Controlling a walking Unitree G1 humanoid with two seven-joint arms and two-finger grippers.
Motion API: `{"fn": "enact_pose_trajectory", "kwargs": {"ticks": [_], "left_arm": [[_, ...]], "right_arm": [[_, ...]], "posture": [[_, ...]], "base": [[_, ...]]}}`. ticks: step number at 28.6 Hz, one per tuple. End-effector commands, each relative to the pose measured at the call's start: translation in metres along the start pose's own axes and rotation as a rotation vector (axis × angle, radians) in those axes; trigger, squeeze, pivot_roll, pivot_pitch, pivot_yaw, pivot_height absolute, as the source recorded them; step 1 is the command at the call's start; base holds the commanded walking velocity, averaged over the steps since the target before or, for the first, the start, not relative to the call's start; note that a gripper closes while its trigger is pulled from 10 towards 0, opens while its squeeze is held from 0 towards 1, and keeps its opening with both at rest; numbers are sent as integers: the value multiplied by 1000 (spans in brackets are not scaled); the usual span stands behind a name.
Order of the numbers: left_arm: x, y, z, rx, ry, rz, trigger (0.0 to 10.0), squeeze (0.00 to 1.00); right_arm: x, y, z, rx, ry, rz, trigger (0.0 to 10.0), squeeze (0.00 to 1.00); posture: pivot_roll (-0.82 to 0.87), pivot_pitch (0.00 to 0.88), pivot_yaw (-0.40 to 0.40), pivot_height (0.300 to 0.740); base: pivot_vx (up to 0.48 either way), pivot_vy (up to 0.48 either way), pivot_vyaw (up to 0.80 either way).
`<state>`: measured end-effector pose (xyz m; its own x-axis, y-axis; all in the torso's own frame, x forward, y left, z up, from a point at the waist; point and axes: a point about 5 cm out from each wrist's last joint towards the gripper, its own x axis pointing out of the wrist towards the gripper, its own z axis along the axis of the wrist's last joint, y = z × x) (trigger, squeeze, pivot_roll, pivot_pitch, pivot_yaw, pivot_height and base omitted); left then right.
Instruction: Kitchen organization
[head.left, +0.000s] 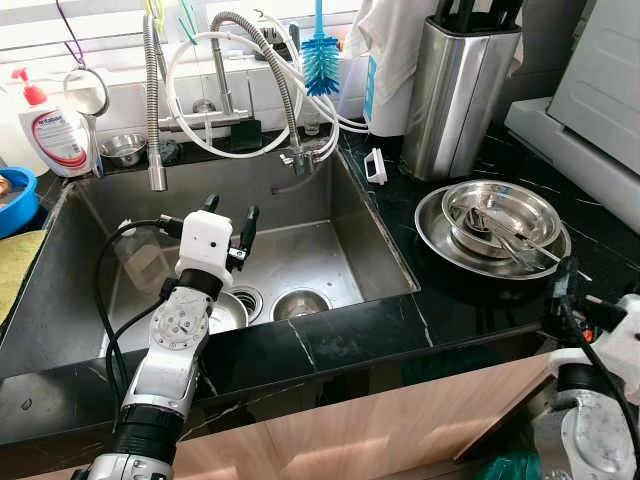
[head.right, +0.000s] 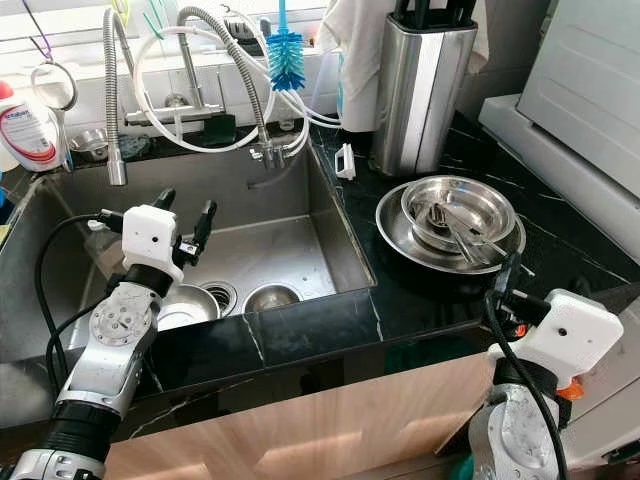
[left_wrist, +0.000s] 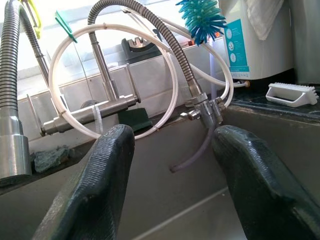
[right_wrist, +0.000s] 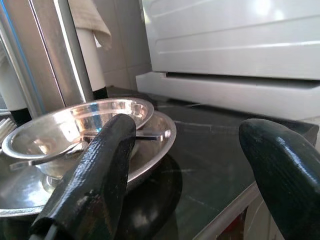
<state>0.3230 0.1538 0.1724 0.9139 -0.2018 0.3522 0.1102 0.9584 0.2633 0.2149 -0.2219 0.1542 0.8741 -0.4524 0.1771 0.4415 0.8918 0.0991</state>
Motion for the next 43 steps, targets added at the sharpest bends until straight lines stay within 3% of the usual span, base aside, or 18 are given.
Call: {"fn": "enact_pose_trajectory", "kwargs": {"ticks": [1, 7, 8, 9, 10, 17, 18, 19, 20, 21, 22, 23, 43], "left_arm": [[2, 1, 3, 15, -8, -3, 10000, 0], [2, 0, 2, 18, -3, -6, 10000, 0], [2, 0, 2, 17, -3, -7, 10000, 0], [3, 0, 2, 17, -3, -8, 10000, 0], [3, 0, 2, 17, -2, -9, 10000, 0], [3, -1, 1, 19, 0, -12, 10000, 0], [3, -1, 1, 19, 1, -12, 10000, 0], [3, -1, 1, 18, 0, -12, 10000, 0], [3, -1, 1, 18, 0, -12, 10000, 0], [3, -1, 1, 19, 0, -12, 10000, 0], [3, -1, 1, 19, 0, -12, 10000, 0], [3, -1, 1, 20, 0, -12, 10000, 0], [4, 1, 3, 33, -6, -8, 10000, 0]], "right_arm": [[2, 3, 0, 10, 9, 7, 353, 0], [4, 4, 0, 12, 12, 9, 0, 0], [4, 4, 0, 11, 11, 9, 3294, 0], [5, 4, 0, 10, 10, 8, 5725, 0], [5, 3, 0, 8, 11, 6, 10000, 0], [7, 3, 0, 5, 12, 1, 10000, 0], [7, 3, 0, 5, 10, 3, 9804, 0], [8, 3, 0, 5, 10, 4, 4627, 0], [8, 3, 0, 5, 9, 4, 4627, 0], [8, 3, 1, 5, 8, 3, 3294, 0], [8, 3, 1, 6, 8, 3, 824, 0], [9, 3, 1, 6, 8, 3, 0, 0], [10, 6, 0, 15, 9, 9, 0, 0]], "posture": [[-105, 0, 33, 740], [-104, 0, 34, 740], [-105, 0, 34, 740], [-105, 0, 34, 740], [-105, 0, 34, 740], [-103, 0, 33, 740], [-103, 0, 34, 740], [-103, 0, 34, 740], [-103, 0, 34, 740], [-103, 0, 34, 740], [-102, 0, 34, 740], [-102, 0, 34, 740], [-99, 0, 36, 740]], "base": [[0, 0, 0], [0, 0, 0], [0, 0, 0], [0, 0, 0], [0, 0, 0], [0, 0, 0], [0, 0, 0], [0, 0, 0], [0, 0, 0], [0, 0, 0], [0, 0, 0], [0, 0, 0], [0, 0, 0]]}}
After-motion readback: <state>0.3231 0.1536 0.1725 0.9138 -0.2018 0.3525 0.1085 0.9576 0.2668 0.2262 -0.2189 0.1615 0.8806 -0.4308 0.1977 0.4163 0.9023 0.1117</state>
